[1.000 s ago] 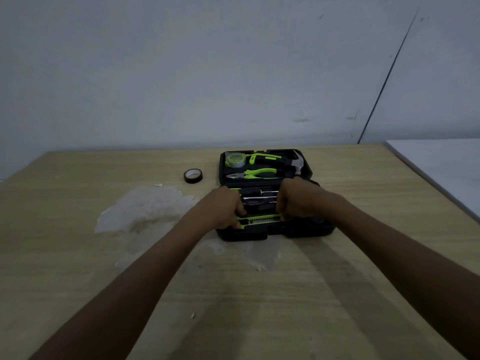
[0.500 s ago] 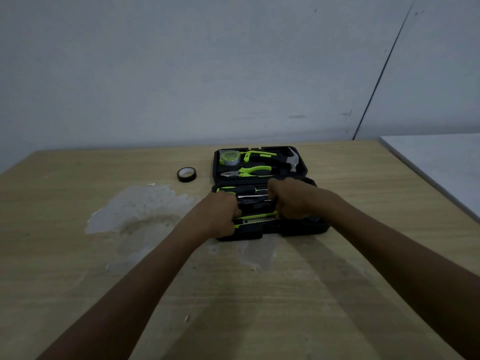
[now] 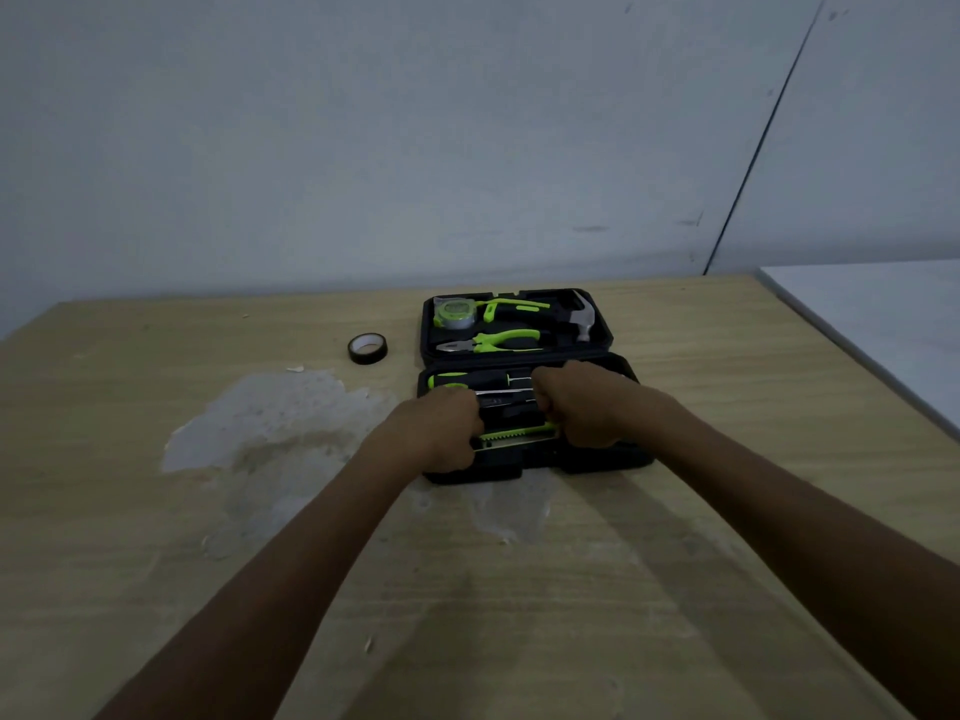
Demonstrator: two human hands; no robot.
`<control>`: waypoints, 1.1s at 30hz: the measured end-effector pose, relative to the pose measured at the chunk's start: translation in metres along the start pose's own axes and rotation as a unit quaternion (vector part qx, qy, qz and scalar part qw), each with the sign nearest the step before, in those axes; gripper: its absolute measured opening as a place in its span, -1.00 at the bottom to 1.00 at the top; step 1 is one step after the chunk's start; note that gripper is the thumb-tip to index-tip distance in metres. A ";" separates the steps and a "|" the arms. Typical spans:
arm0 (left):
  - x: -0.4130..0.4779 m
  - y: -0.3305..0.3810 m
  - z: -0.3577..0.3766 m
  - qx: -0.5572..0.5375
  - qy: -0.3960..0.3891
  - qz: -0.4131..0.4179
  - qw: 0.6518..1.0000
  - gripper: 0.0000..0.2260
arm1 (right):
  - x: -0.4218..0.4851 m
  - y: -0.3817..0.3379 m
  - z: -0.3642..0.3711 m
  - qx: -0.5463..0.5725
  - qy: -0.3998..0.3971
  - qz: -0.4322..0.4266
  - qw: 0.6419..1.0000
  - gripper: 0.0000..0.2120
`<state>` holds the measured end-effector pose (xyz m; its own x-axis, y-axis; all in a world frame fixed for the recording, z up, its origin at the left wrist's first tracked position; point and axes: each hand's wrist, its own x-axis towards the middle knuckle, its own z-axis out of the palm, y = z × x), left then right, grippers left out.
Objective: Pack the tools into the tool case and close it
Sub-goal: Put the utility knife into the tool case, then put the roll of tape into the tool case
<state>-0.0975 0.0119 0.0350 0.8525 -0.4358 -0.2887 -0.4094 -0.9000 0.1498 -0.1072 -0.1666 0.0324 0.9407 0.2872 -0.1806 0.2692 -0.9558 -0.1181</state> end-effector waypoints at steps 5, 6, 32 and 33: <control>0.000 0.010 0.002 0.072 0.011 0.014 0.997 -0.90 | -0.001 0.005 0.004 0.059 0.006 0.023 0.998 -0.75; 0.000 0.012 0.002 0.076 0.013 0.011 0.997 -0.79 | -0.001 0.004 0.003 0.064 0.003 0.024 0.998 -0.75; -0.014 -0.037 0.035 -0.241 0.170 0.010 0.955 -0.59 | 0.017 -0.002 -0.014 0.082 -0.041 -0.011 0.996 -0.61; -0.016 -0.039 0.036 -0.253 0.185 0.014 0.950 -0.61 | 0.019 -0.004 -0.016 0.067 -0.040 -0.011 0.997 -0.60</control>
<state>-0.1070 0.0537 -0.0003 0.9374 -0.3432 0.0597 -0.3055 -0.7276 0.6142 -0.0870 -0.1586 0.0454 0.9138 0.3177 -0.2529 0.2548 -0.9335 -0.2521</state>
